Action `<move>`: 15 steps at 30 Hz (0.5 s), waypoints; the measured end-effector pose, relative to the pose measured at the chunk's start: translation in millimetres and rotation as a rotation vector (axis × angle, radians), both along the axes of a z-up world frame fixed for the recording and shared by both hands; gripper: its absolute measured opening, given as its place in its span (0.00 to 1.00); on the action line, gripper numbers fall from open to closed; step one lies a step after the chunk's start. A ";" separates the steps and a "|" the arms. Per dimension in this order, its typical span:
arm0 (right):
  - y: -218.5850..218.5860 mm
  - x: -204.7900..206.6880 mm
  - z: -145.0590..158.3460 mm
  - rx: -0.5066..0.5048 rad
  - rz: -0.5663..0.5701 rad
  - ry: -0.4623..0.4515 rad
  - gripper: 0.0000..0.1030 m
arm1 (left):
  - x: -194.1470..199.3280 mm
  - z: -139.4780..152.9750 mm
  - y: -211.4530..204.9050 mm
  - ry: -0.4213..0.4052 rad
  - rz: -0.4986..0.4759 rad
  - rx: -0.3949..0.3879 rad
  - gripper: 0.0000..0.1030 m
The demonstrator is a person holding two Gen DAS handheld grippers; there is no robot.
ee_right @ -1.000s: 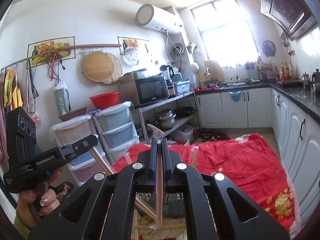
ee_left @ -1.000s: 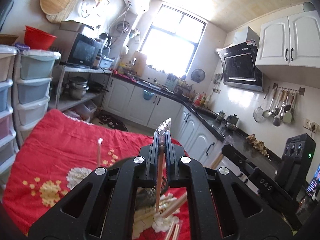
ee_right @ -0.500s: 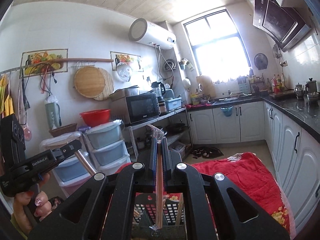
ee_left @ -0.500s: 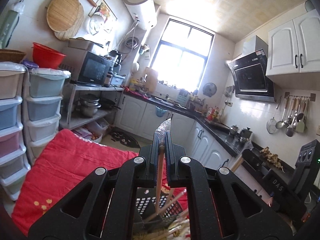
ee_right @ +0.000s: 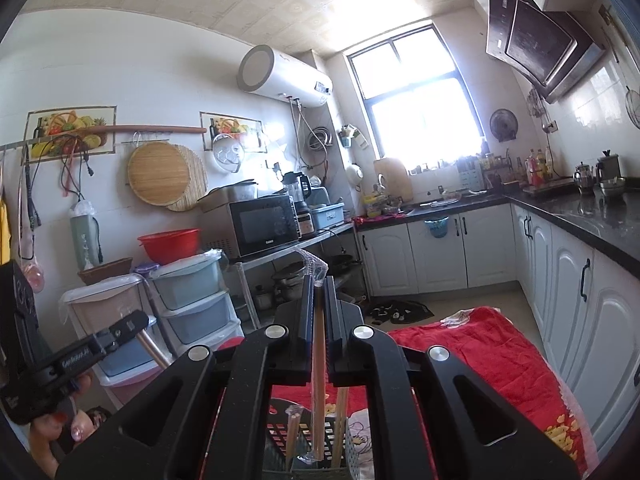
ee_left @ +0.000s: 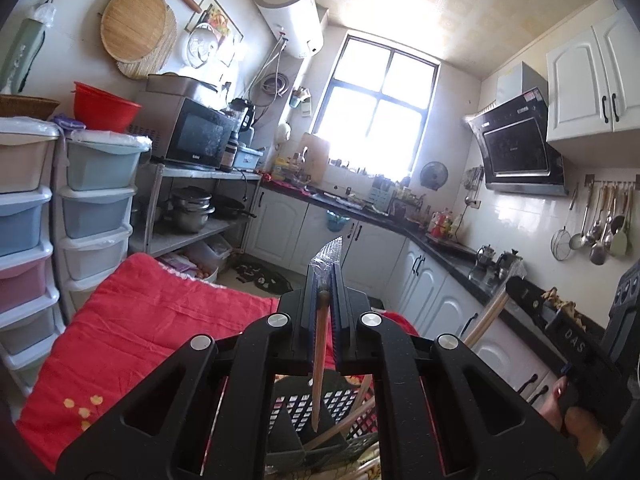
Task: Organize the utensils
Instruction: 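Lift both held chopsticks and carry them above the green caddy, then open both tools to drop the chopsticks into the caddy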
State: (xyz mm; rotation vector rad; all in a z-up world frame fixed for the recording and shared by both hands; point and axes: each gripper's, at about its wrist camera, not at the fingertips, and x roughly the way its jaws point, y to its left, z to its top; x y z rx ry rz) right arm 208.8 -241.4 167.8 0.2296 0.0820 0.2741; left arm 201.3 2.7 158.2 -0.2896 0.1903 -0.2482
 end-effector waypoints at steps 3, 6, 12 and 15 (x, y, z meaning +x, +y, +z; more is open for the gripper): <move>-0.1 5.2 -7.0 0.005 -0.003 0.005 0.05 | 4.9 -10.0 -1.0 0.024 -0.007 0.000 0.03; 3.4 10.8 -13.4 0.003 -0.007 0.024 0.05 | 7.8 -18.1 -2.6 0.044 -0.015 0.005 0.03; 10.0 19.3 -25.5 0.003 -0.009 0.057 0.05 | 10.1 -27.2 -8.8 0.060 -0.023 0.030 0.03; 13.0 21.3 -31.0 -0.001 -0.009 0.070 0.05 | 11.9 -30.8 -9.5 0.069 -0.026 0.034 0.03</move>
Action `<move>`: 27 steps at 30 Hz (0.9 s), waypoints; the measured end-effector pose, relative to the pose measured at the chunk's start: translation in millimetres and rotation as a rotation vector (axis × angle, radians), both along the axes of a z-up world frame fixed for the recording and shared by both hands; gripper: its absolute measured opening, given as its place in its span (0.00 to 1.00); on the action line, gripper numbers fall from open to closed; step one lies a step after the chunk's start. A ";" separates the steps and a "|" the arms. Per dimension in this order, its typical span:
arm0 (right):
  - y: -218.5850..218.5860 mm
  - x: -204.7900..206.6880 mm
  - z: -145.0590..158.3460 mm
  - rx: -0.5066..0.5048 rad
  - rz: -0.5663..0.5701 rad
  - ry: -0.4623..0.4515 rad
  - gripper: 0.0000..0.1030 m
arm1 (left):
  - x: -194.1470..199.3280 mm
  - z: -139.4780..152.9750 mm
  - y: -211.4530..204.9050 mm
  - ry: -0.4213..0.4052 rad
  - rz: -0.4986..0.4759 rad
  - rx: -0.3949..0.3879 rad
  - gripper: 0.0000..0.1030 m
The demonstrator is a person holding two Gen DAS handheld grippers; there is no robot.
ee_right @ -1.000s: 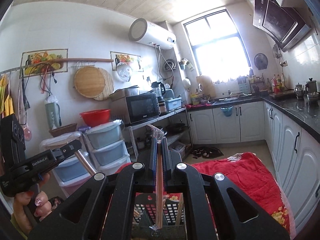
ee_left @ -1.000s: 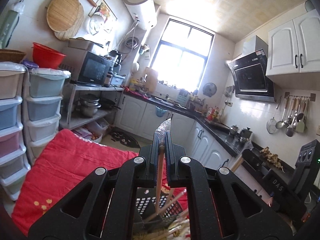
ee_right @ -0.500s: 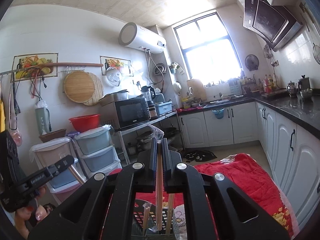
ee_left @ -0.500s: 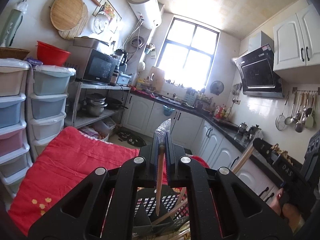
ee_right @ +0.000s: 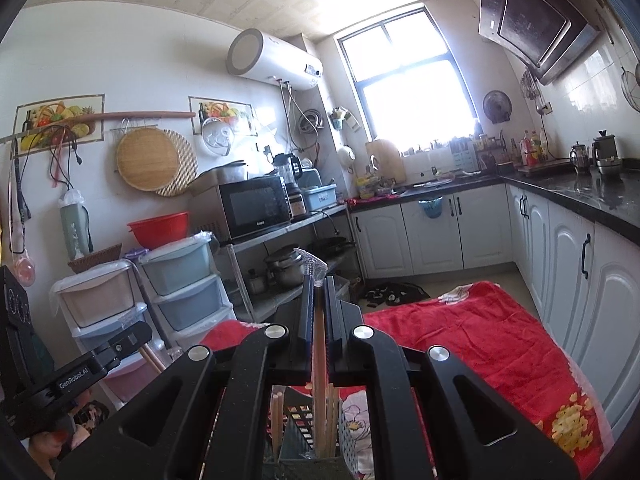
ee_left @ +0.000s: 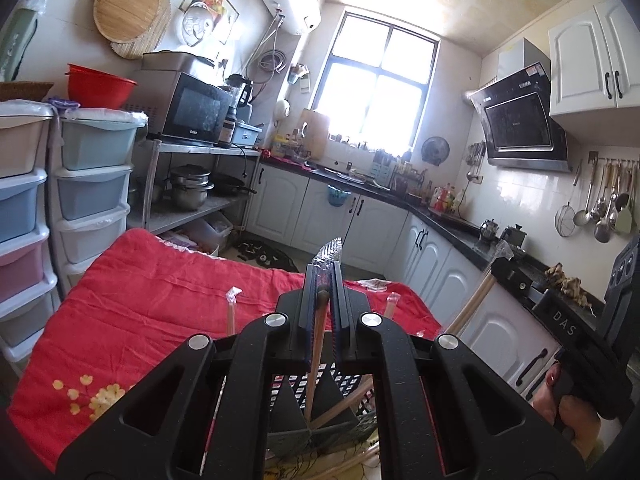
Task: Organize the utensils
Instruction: 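Open both tools to drop the chopsticks into the caddy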
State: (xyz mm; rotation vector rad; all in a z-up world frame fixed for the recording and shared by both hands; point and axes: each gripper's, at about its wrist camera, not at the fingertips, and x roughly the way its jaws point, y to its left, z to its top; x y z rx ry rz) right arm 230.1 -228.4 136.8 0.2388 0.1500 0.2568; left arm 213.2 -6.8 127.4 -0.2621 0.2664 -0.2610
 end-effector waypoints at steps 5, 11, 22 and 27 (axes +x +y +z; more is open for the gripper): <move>6.8 2.9 -11.3 -0.011 0.009 0.025 0.05 | 2.4 -6.0 -3.4 0.017 -0.007 0.009 0.03; 10.1 8.1 -23.8 -0.020 0.020 0.081 0.05 | 3.0 -12.5 -4.1 0.037 -0.014 0.013 0.03; 6.6 -0.2 -29.3 -0.022 0.030 0.132 0.25 | -6.7 -13.1 0.3 0.062 -0.026 0.001 0.30; 6.2 -10.5 -28.6 -0.042 0.035 0.143 0.28 | -17.3 -11.4 0.3 0.061 -0.033 0.000 0.43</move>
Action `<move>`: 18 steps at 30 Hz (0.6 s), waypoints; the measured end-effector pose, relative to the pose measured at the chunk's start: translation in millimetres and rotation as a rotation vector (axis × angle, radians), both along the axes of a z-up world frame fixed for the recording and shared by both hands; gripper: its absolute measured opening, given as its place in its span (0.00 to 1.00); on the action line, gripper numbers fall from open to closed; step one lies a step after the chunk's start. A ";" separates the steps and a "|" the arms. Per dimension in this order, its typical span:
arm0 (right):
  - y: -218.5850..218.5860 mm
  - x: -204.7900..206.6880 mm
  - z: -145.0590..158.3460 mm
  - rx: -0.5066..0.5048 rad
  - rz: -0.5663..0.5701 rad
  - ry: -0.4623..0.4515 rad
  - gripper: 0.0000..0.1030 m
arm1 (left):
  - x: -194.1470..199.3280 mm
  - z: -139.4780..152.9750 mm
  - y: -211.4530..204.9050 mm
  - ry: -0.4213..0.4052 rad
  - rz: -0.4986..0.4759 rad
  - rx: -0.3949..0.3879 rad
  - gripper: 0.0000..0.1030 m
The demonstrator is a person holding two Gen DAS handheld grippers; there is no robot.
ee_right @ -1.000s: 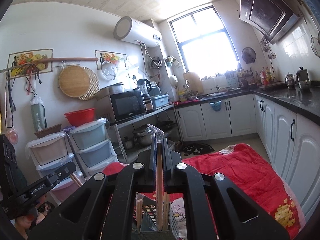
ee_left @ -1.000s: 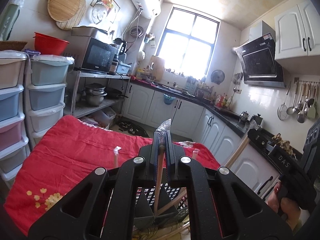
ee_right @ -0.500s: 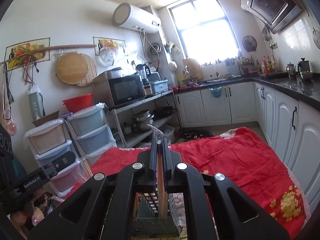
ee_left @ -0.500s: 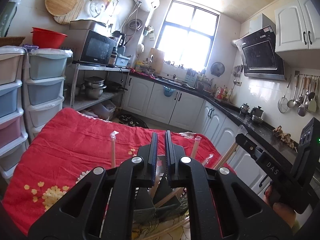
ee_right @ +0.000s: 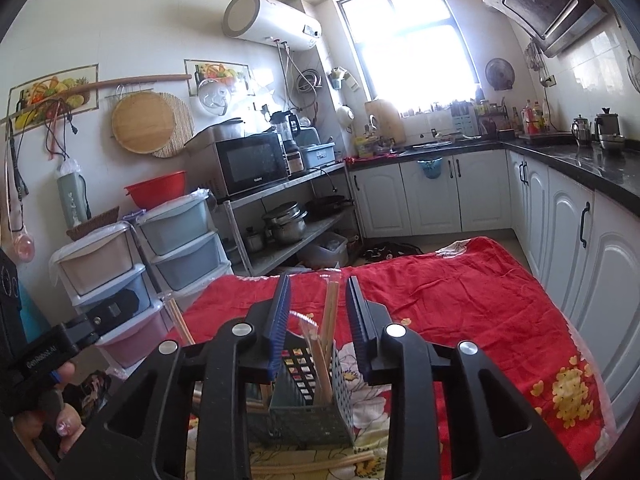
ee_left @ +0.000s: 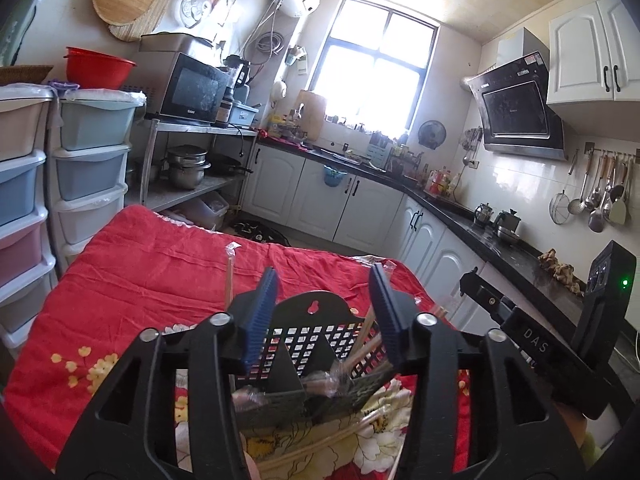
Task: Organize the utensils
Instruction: 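Withdraw both open tools and move them back toward the chopstick pile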
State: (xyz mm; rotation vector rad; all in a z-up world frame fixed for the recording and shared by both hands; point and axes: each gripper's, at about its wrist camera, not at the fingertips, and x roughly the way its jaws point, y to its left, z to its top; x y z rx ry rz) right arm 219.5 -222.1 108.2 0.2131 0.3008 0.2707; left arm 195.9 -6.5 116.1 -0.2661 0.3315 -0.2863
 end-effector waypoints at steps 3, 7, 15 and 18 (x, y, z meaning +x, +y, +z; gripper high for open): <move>-1.2 -5.9 -0.2 -0.008 0.004 0.007 0.31 | -7.7 1.2 0.8 -0.002 -0.006 -0.003 0.52; -2.7 -15.0 -2.2 -0.016 0.011 0.020 0.34 | -15.5 -0.5 1.1 0.001 -0.009 -0.001 0.61; -4.2 -32.5 -5.1 -0.020 0.024 0.034 0.41 | -28.0 -3.7 1.6 0.007 -0.013 -0.012 0.81; -3.9 -38.5 -5.7 -0.023 0.030 0.037 0.43 | -32.2 -5.7 3.6 0.010 -0.012 -0.016 0.88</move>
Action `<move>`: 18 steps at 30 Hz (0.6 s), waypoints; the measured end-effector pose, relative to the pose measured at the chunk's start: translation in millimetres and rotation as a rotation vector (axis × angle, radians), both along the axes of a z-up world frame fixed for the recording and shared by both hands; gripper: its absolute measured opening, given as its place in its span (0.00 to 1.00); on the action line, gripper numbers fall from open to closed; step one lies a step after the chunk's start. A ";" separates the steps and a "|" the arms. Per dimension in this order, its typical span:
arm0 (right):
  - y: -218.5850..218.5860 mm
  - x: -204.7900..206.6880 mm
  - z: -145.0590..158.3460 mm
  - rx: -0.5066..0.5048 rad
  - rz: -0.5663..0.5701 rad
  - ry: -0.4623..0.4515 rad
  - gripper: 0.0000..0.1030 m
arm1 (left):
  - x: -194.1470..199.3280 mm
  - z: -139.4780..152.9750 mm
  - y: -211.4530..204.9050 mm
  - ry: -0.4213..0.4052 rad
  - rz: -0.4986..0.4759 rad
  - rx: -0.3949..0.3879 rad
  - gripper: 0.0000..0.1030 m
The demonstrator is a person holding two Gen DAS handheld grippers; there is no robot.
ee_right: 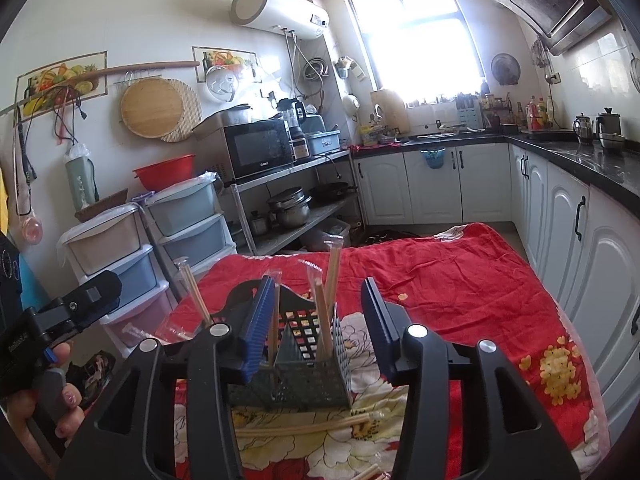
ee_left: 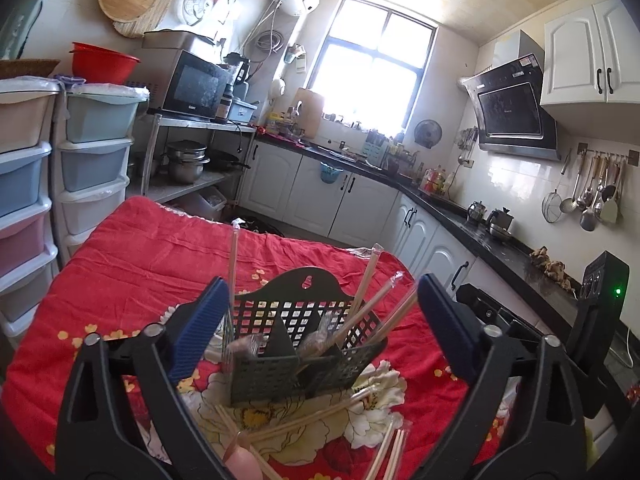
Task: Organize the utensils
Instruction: 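Withdraw both open tools and move them back toward the chopstick pile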
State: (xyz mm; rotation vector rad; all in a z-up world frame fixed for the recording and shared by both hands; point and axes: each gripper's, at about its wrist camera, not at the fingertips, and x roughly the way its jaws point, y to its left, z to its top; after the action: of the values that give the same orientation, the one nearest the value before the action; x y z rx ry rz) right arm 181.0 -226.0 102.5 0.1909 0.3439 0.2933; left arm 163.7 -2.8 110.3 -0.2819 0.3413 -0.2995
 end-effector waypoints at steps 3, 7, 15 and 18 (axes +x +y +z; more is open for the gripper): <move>0.9 -6.4 -1.6 -0.007 0.007 0.003 0.45 | -4.4 -3.1 3.0 0.006 0.002 -0.010 0.89; 0.8 -12.9 -4.9 -0.011 0.015 0.010 0.46 | -11.1 -7.5 8.1 0.009 0.009 -0.022 0.89; 3.6 -23.2 -15.0 -0.024 0.036 0.044 0.47 | -20.0 -22.0 13.8 0.046 0.009 -0.017 0.89; 6.1 -26.1 -20.1 -0.026 0.043 0.063 0.47 | -21.9 -29.7 16.6 0.064 0.018 -0.012 0.90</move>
State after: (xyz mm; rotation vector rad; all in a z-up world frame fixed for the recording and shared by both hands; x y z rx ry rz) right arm 154.9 -219.9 82.4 0.1671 0.4149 0.3259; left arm 141.8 13.8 80.6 -0.3069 0.4003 -0.2755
